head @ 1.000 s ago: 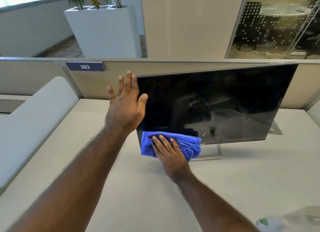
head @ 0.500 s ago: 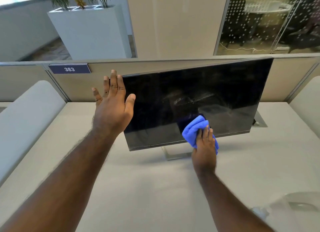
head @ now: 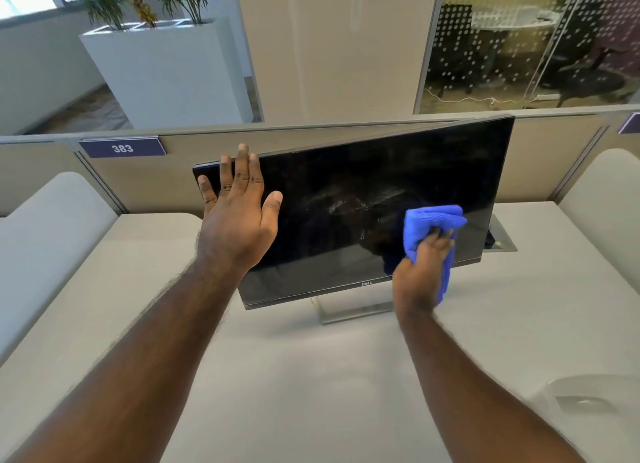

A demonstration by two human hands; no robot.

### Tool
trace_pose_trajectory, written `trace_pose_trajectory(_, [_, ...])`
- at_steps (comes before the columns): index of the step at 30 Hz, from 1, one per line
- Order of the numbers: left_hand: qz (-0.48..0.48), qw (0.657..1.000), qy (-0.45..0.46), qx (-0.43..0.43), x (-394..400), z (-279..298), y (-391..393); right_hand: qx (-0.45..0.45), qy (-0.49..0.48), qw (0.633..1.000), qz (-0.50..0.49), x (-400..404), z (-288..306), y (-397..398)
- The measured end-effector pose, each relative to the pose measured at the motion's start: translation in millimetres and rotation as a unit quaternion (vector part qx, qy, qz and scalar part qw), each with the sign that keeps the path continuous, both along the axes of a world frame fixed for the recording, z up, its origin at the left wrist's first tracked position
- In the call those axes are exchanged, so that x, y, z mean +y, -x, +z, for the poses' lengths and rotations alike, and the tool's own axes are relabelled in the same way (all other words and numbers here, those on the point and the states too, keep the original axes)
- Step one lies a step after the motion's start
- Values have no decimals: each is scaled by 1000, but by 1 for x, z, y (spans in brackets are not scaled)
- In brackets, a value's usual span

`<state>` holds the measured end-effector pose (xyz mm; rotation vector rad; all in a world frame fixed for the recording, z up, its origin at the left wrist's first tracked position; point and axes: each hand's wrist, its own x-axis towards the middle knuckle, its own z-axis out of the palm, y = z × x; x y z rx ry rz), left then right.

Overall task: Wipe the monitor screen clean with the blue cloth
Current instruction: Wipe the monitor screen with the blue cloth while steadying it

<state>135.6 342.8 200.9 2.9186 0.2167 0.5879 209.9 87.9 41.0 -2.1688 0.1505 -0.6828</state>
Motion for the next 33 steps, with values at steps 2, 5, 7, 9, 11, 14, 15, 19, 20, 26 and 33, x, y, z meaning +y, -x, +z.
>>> trace_pose_trajectory(2, [-7,1000,0,-3,-6,0,-4,2,70,997,21,21,12,5])
trace_pose_trajectory(5, [-8,1000,-2,-2,-13,0,-9,-9,177,982,62,54,31,11])
trace_pose_trajectory(7, [-8,1000,-3,-1,-19,1,-12,-54,215,968,119,77,38,20])
trace_pose_trajectory(9, [-11,1000,-1,0,-24,2,-15,-121,265,933,213,95,38,29])
trace_pose_trajectory(11, [-16,1000,-2,2,-28,2,-17,-154,314,892,287,102,35,33])
trace_pose_trajectory(14, [-16,1000,-4,2,-29,2,-19,-157,345,882,281,95,39,26])
trace_pose_trajectory(15, [-15,1000,-2,1,-29,2,-20,-159,350,884,265,87,41,20])
trace_pose_trajectory(19, [-18,1000,3,1,-28,2,-20,-142,286,932,172,45,43,-4])
trace_pose_trajectory(20, [-20,1000,5,2,-28,2,-20,-118,247,948,162,35,44,-10])
trace_pose_trajectory(26, [-20,1000,-5,4,-30,0,-20,-23,22,999,24,-22,60,-41])
trace_pose_trajectory(33, [-25,1000,-13,6,-34,0,-21,-47,68,996,-32,-10,61,-39])
